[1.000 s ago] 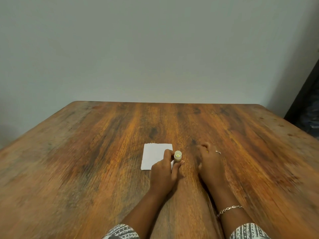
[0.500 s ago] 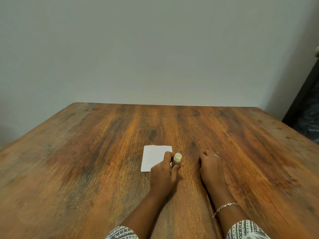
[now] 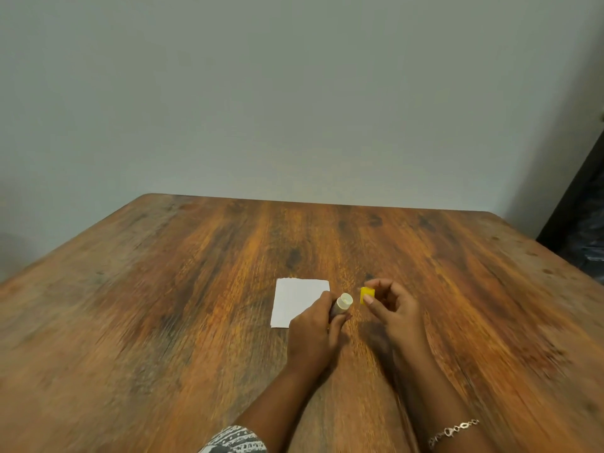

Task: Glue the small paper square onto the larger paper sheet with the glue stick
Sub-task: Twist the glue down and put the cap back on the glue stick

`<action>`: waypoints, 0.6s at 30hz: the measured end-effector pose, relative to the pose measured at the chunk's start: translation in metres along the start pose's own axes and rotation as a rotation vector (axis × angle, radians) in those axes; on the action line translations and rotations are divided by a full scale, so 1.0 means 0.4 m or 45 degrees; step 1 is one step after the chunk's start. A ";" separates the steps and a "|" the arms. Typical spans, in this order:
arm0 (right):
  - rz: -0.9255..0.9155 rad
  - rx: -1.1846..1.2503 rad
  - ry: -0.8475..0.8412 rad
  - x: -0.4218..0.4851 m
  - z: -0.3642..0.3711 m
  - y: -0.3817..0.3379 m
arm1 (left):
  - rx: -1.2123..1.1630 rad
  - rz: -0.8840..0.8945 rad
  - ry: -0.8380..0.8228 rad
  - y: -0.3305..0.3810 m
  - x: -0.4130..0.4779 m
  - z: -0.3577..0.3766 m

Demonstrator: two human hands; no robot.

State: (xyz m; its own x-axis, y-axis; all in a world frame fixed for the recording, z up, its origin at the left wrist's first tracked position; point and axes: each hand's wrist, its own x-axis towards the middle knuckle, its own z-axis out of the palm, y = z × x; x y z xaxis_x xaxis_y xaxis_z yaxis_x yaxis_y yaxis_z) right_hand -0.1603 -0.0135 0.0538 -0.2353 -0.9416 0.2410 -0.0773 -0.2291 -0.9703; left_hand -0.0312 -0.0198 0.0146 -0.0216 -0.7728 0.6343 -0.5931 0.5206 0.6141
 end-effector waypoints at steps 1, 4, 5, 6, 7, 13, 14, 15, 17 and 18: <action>-0.035 0.036 -0.027 -0.002 0.001 -0.001 | -0.005 0.010 0.004 0.000 0.001 -0.001; -0.116 0.077 -0.101 -0.008 0.001 0.000 | -0.027 0.032 0.027 0.001 0.003 -0.001; -0.150 0.052 -0.113 -0.009 -0.001 0.002 | -0.034 0.038 0.037 0.001 0.003 -0.001; -0.192 0.012 -0.128 -0.010 -0.002 0.000 | -0.035 0.042 0.042 0.002 0.003 0.000; -0.239 -0.042 -0.144 -0.011 -0.003 -0.002 | -0.032 0.046 0.043 0.003 0.003 0.000; -0.369 -0.254 -0.229 -0.011 -0.011 -0.012 | -0.024 0.043 0.007 0.006 0.002 -0.005; -0.394 -0.291 -0.242 -0.011 -0.013 -0.015 | -0.017 0.052 -0.002 0.006 0.002 -0.004; -0.425 -0.342 -0.255 -0.011 -0.015 -0.018 | -0.013 0.060 -0.012 0.006 0.003 -0.003; -0.504 -0.458 -0.280 -0.009 -0.021 -0.024 | -0.009 0.073 -0.021 0.004 0.002 -0.001; -0.544 -0.512 -0.297 -0.007 -0.024 -0.026 | -0.013 0.080 -0.025 0.001 0.001 0.001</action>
State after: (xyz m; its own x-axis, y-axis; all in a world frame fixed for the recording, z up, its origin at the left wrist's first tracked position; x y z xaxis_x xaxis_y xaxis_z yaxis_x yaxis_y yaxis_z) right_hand -0.1681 -0.0060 0.0635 0.1110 -0.8271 0.5509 -0.4868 -0.5285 -0.6955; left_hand -0.0318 -0.0200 0.0151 -0.0742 -0.7456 0.6622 -0.5819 0.5717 0.5785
